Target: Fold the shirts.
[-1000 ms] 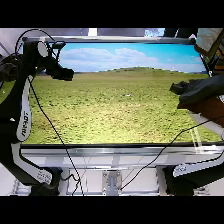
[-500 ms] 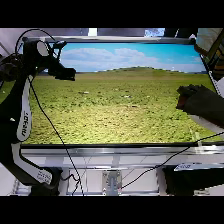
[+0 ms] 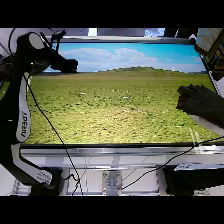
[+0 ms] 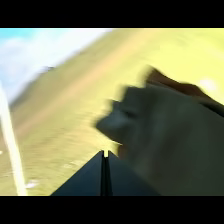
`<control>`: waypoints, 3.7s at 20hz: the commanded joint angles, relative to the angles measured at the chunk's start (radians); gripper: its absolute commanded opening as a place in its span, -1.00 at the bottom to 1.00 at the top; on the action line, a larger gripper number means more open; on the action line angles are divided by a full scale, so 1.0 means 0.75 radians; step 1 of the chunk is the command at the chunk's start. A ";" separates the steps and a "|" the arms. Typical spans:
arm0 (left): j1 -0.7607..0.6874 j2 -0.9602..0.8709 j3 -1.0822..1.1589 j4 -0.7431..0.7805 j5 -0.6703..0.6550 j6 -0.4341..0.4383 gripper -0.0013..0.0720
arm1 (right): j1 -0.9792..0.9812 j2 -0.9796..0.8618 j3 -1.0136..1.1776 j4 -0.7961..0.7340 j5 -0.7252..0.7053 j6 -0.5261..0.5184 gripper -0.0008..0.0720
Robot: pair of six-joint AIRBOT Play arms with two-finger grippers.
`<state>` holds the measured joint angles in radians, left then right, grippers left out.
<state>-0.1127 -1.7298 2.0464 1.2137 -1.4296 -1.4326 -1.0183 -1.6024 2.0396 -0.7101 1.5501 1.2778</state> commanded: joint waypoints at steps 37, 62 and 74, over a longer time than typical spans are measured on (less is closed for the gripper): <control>-0.057 0.381 -0.043 -0.097 0.014 0.024 -0.92 | 1.030 0.176 0.026 -0.854 -0.029 0.221 -0.91; -0.057 0.381 -0.043 -0.097 0.014 0.024 -0.92 | 1.030 0.176 0.026 -0.854 -0.029 0.221 -0.91; -0.057 0.381 -0.043 -0.081 0.029 0.025 -0.92 | 1.030 0.176 0.026 -0.847 -0.097 0.222 -0.91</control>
<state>-0.1551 -1.4448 2.0144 1.1423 -1.4136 -1.4147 -0.2466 -1.4704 2.0594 -1.3502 1.4948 1.4433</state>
